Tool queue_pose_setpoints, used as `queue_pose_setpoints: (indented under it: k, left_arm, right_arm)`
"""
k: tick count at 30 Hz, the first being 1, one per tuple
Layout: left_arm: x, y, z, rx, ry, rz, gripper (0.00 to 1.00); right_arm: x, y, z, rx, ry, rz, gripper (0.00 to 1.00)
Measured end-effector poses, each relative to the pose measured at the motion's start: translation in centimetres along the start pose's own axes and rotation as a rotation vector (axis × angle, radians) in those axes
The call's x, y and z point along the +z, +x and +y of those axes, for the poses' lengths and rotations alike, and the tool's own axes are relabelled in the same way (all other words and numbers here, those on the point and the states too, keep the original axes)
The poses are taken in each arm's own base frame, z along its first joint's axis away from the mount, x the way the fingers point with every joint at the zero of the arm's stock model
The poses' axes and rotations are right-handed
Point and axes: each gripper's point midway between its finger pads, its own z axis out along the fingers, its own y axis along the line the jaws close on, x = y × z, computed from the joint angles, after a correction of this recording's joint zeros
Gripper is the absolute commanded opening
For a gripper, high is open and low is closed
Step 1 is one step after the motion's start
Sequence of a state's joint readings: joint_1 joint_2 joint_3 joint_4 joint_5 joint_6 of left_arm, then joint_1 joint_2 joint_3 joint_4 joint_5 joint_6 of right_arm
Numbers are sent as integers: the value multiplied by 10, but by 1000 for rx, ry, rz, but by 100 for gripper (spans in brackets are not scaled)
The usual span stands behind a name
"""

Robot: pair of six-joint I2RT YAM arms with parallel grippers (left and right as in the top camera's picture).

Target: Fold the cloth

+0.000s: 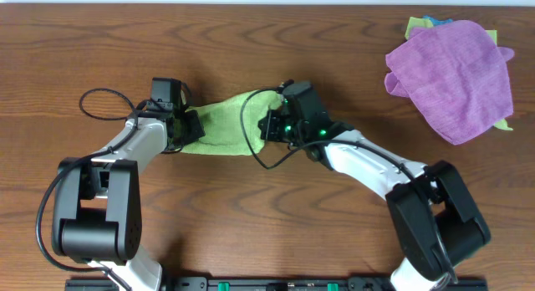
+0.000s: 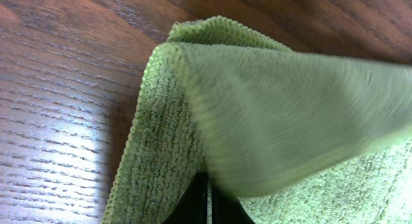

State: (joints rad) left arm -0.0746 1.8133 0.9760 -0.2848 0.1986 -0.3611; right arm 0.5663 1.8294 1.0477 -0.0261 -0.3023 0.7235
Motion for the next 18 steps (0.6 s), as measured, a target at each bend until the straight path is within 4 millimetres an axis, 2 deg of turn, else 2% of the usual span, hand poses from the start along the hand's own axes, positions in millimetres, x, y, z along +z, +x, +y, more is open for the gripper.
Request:
queue_pose_setpoints:
  k: [14,18]
  left_arm:
    - [-4,1,0,0,-12,25,6]
    - [-9,-6,0,2,-13,20,6]
  right_arm:
    - [6,18,54,-106,-74,22,1]
    - [5,18,70,-147,-90,10,1]
